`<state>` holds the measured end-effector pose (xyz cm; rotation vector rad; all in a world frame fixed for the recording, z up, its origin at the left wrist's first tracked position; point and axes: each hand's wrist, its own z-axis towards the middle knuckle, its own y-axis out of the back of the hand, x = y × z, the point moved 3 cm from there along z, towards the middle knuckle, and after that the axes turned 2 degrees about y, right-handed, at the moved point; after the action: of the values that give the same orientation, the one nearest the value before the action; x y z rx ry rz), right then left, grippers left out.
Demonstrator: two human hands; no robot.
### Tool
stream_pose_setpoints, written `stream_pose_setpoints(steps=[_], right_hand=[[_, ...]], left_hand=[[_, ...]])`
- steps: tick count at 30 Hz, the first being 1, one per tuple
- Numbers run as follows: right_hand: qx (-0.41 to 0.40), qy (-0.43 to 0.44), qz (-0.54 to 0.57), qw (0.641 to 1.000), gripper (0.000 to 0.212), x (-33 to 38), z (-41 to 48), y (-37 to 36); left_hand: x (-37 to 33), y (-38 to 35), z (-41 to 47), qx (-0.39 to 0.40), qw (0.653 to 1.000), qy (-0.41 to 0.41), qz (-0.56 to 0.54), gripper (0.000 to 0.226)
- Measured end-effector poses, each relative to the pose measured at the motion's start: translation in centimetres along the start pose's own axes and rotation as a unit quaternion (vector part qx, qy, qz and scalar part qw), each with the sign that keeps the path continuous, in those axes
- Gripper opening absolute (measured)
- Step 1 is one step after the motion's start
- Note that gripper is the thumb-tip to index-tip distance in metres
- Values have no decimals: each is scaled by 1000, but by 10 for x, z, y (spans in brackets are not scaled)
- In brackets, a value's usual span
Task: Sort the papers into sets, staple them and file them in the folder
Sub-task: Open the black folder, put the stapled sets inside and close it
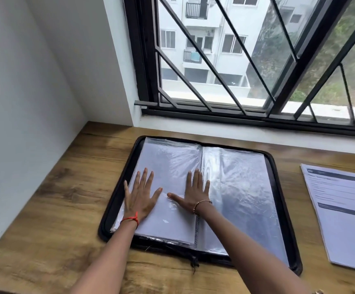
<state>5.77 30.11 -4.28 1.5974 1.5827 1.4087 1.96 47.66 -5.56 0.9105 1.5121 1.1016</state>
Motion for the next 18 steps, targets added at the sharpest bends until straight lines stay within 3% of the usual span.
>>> stream_pose_setpoints(steps=[3,7,13,18], right_hand=[[-9,17,28,999,110,-5,-1,1],[-43,58,4,997,130,-13,-7,-4],[-39,103,-22,994,130,-33,-16,0],[-80,111,-11,991,129,-87,-36,28]], left_hand=[[-1,-2,-2,-16,1000,-3,8,82],[0,-4,-2,-17,999,0,42,82],[-12,3,0,-23,997,24,76,90],[-70,12,4,-49,996,77,6,77]])
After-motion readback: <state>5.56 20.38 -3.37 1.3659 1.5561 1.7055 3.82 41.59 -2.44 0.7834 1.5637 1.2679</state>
